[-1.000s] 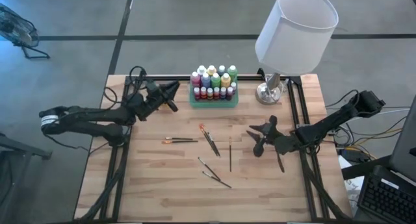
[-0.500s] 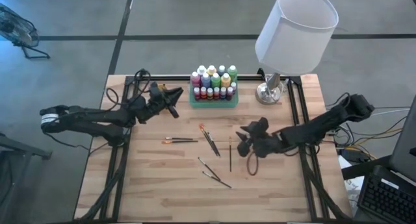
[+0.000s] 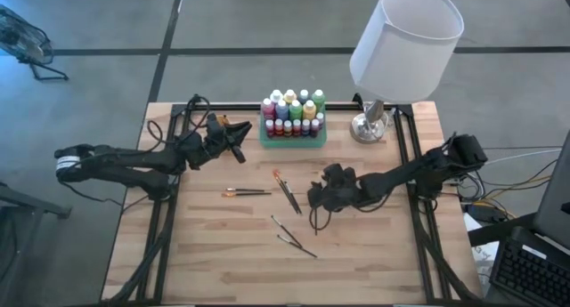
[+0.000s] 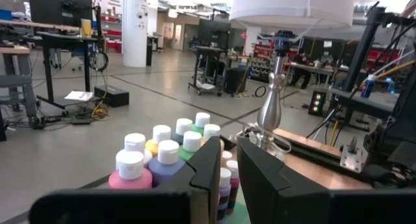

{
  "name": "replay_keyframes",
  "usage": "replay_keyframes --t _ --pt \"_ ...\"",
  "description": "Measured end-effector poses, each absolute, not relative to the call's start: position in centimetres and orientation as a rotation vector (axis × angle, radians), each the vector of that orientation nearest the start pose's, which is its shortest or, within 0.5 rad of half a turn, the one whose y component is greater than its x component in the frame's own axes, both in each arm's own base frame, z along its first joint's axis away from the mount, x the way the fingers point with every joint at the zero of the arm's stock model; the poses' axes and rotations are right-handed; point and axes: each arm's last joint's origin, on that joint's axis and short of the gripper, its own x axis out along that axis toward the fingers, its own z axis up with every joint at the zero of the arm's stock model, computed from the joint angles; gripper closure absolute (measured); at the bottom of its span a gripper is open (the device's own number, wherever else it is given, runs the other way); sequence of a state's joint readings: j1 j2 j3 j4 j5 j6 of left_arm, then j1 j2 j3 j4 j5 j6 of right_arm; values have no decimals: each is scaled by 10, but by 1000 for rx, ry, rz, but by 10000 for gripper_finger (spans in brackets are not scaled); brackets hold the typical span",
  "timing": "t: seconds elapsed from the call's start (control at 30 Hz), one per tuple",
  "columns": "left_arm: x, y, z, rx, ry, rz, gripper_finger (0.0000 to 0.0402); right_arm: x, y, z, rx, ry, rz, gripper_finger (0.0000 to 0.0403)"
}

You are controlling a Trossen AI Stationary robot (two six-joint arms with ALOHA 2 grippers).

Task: Pick & Place Paint Supplies
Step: Put the gold paintbrush into the orange cup

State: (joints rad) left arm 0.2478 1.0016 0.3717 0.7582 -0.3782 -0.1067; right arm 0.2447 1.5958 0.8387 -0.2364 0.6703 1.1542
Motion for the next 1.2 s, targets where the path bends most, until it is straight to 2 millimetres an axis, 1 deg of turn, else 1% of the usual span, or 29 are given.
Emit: replay_keyframes --t 0.13,0.27,0.47,0.7,0.9,1.2 --pt "196 61 240 -108 -137 616 346 298 55 160 656 556 -840 183" --pt "196 61 240 -108 -137 617 344 302 56 155 650 568 -844 192" --pt "196 61 240 -111 -140 616 346 299 54 146 688 571 -889 204" --pt "197 61 239 -127 -140 615 345 298 53 142 702 568 -900 198" --pt "197 61 238 -139 -135 614 345 302 54 126 684 607 -921 203" --pt "197 61 238 -141 -134 614 346 318 60 106 661 669 -930 226"
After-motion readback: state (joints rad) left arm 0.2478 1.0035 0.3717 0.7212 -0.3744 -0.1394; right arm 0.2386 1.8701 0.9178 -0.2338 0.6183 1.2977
